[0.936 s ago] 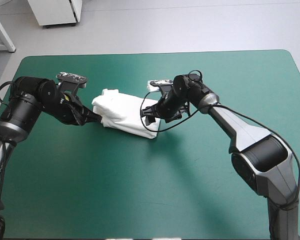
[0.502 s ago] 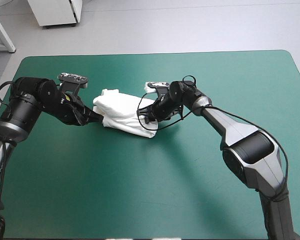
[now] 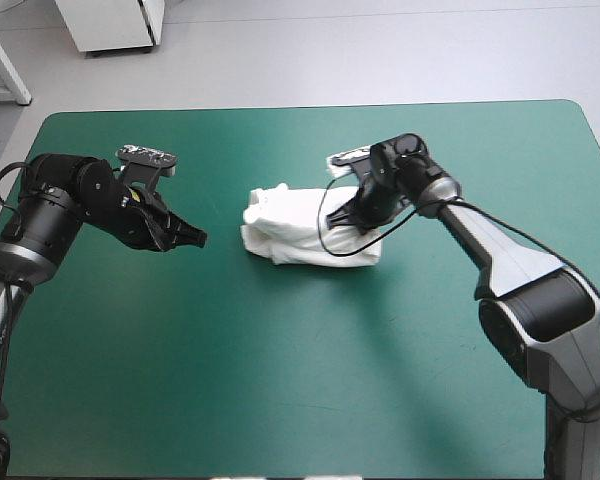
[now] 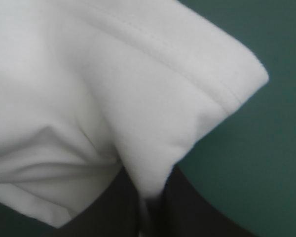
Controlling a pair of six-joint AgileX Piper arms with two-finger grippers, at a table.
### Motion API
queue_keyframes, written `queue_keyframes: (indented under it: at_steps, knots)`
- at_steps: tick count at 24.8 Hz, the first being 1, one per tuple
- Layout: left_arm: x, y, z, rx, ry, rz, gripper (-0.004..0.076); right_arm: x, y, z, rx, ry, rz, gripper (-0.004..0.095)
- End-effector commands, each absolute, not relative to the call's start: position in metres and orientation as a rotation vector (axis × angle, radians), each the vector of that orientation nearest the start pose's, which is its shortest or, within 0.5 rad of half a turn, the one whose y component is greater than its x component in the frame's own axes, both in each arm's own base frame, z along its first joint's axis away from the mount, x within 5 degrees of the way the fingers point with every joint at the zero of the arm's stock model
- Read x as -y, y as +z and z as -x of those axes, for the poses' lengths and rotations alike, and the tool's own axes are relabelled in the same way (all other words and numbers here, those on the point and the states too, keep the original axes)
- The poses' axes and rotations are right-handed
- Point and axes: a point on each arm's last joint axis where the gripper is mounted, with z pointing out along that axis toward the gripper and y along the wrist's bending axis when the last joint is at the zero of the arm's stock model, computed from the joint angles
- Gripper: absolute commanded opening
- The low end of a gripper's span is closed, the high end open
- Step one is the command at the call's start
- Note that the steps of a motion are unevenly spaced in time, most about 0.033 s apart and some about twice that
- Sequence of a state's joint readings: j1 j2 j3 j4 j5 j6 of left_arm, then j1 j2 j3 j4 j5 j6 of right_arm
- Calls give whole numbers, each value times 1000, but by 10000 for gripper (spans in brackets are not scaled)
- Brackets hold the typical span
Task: Fold the cloth
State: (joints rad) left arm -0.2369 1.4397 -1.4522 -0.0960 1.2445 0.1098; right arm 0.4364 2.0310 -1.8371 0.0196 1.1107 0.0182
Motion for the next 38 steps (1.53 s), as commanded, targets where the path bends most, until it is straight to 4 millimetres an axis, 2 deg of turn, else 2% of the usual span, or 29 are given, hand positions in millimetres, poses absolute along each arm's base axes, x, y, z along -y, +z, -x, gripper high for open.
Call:
queue_keyframes:
  at_steps: [1,2,3,4,5,6,8,9,12,14,19,21,23,25,28,31,36,38]
  knots:
    - [74,389,-263,-2658,-192,-453,-9,-123,319,-392,-2680,-38,448,-19]
    - [74,389,-263,-2658,-192,-453,-9,-91,322,-388,-2702,-67,356,-19]
    - [74,389,-263,-2658,-192,-453,-9,-73,323,-385,-2715,-80,298,-19]
    - [74,389,-263,-2658,-192,-453,-9,-39,322,-380,-2739,-110,204,-19]
    - [74,389,-263,-2658,-192,-453,-9,-16,317,-376,-2763,-127,126,-19]
    - [74,389,-263,-2658,-192,-453,-9,15,312,-371,-2792,-149,12,-19]
    - [74,389,-263,-2658,-192,-453,-9,49,301,-362,-2839,-134,-137,-19]
    - [74,389,-263,-2658,-195,-452,-9,60,297,-358,-2864,-136,-145,-19]
    - [74,389,-263,-2657,-194,-457,-9,68,295,-357,-2861,-147,-169,-18]
    - [74,389,-263,-2657,-194,-457,-9,69,295,-359,-2840,-115,-189,72]
    - [74,389,-263,-2657,-194,-457,-9,72,297,-353,-2866,-77,-291,672]
    - [74,389,-263,-2657,-194,-457,-9,71,301,-349,-2877,-78,-296,823]
    - [74,389,-263,-2657,-193,-461,-9,68,311,-342,-2852,-61,-299,881]
    - [74,390,-262,-2653,-191,-469,-9,65,325,-332,-2821,-38,-302,865]
    - [72,394,-258,-2629,-177,-487,-9,54,349,-306,-2738,45,-315,814]
    - [71,402,-253,-2586,-179,-479,-9,44,362,-281,-2649,107,-297,689]
    - [67,408,-239,-2501,-161,-505,-9,30,359,-241,-2603,183,-192,303]
    - [65,406,-232,-2464,-157,-507,-9,22,354,-227,-2560,222,-143,84]
